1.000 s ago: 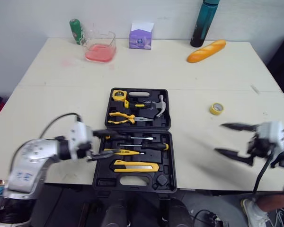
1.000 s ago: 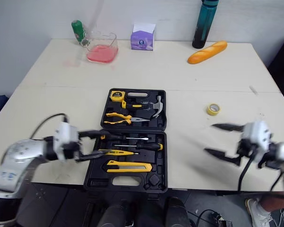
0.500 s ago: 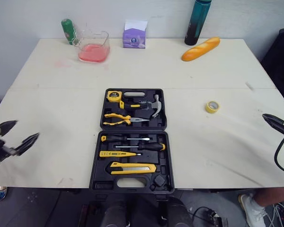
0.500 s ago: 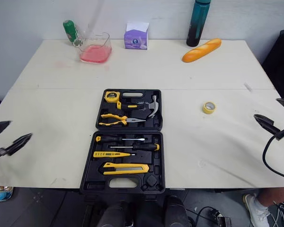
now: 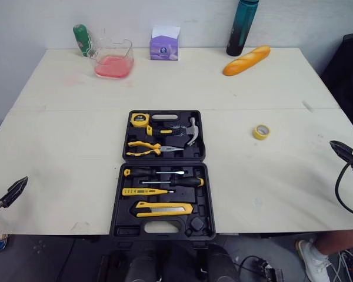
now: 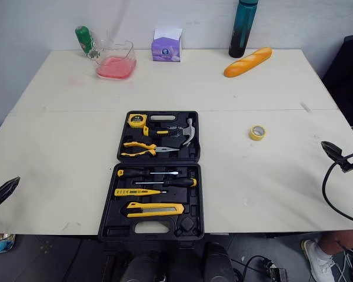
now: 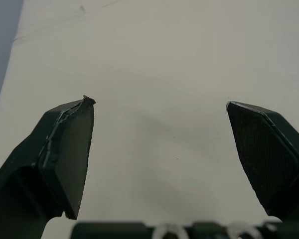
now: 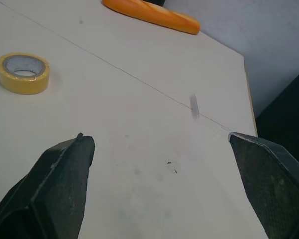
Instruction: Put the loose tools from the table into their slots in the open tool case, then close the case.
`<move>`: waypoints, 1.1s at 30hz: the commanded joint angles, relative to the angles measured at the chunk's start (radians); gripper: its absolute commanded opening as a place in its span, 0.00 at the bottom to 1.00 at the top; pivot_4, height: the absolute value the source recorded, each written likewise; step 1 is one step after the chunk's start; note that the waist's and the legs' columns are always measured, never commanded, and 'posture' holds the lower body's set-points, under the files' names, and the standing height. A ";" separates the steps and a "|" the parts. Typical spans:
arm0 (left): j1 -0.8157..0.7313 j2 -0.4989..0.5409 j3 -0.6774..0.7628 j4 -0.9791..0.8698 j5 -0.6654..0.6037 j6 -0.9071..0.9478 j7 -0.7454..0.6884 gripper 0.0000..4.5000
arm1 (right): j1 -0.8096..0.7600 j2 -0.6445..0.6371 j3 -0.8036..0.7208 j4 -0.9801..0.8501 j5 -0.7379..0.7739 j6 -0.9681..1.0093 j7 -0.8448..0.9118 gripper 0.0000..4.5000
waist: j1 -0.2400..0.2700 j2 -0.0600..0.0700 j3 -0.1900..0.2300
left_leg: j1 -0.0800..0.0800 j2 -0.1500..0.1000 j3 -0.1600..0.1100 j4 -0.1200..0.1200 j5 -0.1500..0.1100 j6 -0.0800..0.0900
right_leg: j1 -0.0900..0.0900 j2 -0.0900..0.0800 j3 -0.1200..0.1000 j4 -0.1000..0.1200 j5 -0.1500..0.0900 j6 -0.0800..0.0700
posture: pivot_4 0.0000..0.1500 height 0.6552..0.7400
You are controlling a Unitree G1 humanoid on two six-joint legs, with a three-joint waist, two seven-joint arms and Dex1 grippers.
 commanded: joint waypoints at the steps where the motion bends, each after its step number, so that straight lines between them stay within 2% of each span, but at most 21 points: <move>1: 0.009 -0.004 0.008 -0.120 -0.069 0.026 -0.032 0.99 | -0.074 -0.002 0.017 0.028 0.008 -0.003 0.054 1.00 | 0.000 0.000 0.000 | 0.000 0.000 0.000 0.000 0.000 0.000 | 0.000 0.000 0.000 0.000 0.000 0.000 | 1.00 1.00; 5: 0.006 -0.003 -0.038 -0.276 -0.161 0.108 -0.078 0.99 | -0.182 0.015 0.035 0.014 0.046 0.101 0.144 1.00 | -0.001 0.000 0.000 | 0.000 0.000 0.001 0.001 0.000 0.000 | 0.000 0.000 0.002 0.000 0.000 0.000 | 1.00 1.00; 12: -0.030 0.030 -0.125 -0.490 -0.262 0.225 -0.122 0.99 | -0.236 0.010 0.193 -0.225 0.002 0.399 0.229 1.00 | 0.002 0.001 0.000 | -0.001 0.001 0.001 0.001 -0.001 -0.001 | -0.001 0.002 0.001 0.001 0.000 -0.002 | 1.00 1.00; 17: -0.092 0.057 -0.200 -0.622 -0.337 0.303 -0.118 0.99 | -0.316 -0.001 0.333 -0.366 -0.060 0.627 0.256 1.00 | 0.002 0.001 0.000 | 0.000 0.001 0.001 0.002 0.000 0.000 | -0.002 0.001 0.003 0.004 0.000 -0.002 | 1.00 1.00; 20: -0.154 0.048 -0.261 -0.679 -0.378 0.326 -0.096 0.99 | -0.411 -0.001 0.473 -0.403 -0.149 0.714 0.331 1.00 | 0.003 0.001 0.001 | -0.002 0.001 0.001 0.002 0.000 -0.001 | -0.003 0.002 0.005 0.004 -0.001 -0.002 | 1.00 1.00; 27: -0.255 0.031 -0.349 -0.722 -0.453 0.412 -0.017 0.99 | -0.585 0.046 0.681 -0.324 -0.324 0.750 0.401 1.00 | 0.003 0.001 0.001 | -0.004 0.000 0.008 0.002 0.000 -0.001 | -0.012 0.004 0.010 0.008 -0.001 -0.002 | 1.00 1.00; 33: -0.332 0.010 -0.408 -0.747 -0.542 0.473 0.033 0.99 | -0.748 0.156 0.801 -0.091 -0.472 0.656 0.385 1.00 | 0.000 0.001 0.001 | -0.004 0.000 0.011 0.002 0.000 -0.001 | -0.014 0.005 0.013 0.009 0.000 -0.002 | 1.00 1.00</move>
